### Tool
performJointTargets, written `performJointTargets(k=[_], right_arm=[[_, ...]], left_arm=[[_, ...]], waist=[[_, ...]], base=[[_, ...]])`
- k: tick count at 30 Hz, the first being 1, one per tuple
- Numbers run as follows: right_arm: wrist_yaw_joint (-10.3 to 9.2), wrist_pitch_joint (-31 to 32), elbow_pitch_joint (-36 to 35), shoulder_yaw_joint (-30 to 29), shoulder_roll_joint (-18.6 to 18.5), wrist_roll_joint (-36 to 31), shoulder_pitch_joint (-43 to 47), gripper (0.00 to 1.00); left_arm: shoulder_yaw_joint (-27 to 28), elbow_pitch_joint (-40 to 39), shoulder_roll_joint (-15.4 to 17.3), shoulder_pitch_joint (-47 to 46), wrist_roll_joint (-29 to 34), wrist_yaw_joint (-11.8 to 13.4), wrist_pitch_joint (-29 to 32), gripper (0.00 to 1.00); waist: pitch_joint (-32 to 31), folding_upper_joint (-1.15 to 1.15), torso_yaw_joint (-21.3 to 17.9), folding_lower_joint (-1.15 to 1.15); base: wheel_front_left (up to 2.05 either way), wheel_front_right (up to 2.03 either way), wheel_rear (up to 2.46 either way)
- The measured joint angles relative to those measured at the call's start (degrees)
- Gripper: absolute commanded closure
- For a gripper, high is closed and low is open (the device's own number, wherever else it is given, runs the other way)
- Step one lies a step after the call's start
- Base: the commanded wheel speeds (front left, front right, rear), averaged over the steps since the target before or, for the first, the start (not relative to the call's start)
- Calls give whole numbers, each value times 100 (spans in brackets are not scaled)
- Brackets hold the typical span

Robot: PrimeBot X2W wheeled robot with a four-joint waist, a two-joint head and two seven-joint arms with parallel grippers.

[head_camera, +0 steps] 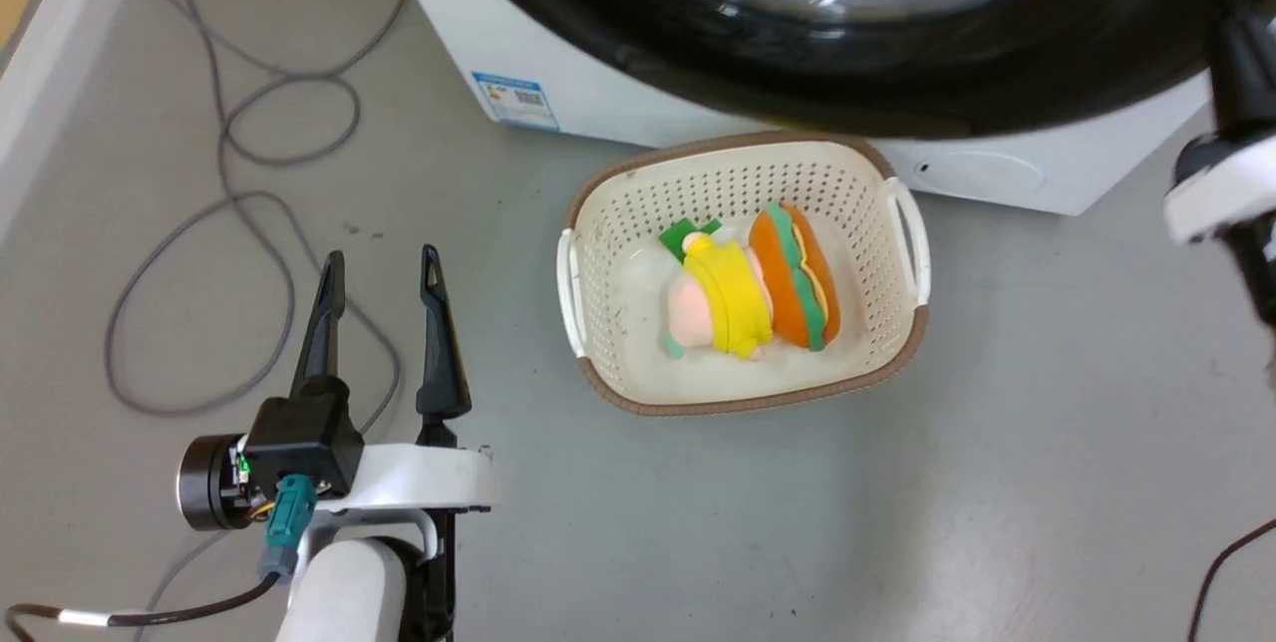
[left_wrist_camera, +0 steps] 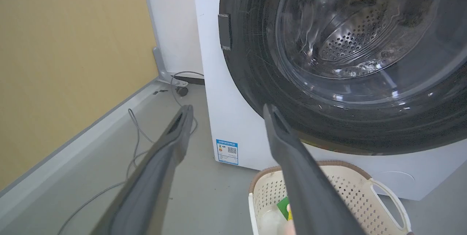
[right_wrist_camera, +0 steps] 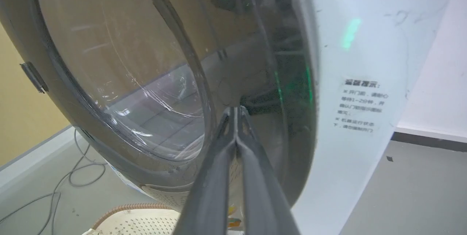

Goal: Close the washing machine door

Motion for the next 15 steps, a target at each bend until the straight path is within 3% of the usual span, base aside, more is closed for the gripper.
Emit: performJointTargets(k=[9,15], right_arm=[[1,1,717,-23,-86,-233,-592,100],[1,1,789,-197,0,-488,-599,100]], left_arm=[[-47,10,-1,-64,-13,85,0,0],[14,67,-1,-62,-11,92,0,0]], waist=[[102,0,63,0],[1,0,5,0]], base=[[0,0,0],[0,0,0]])
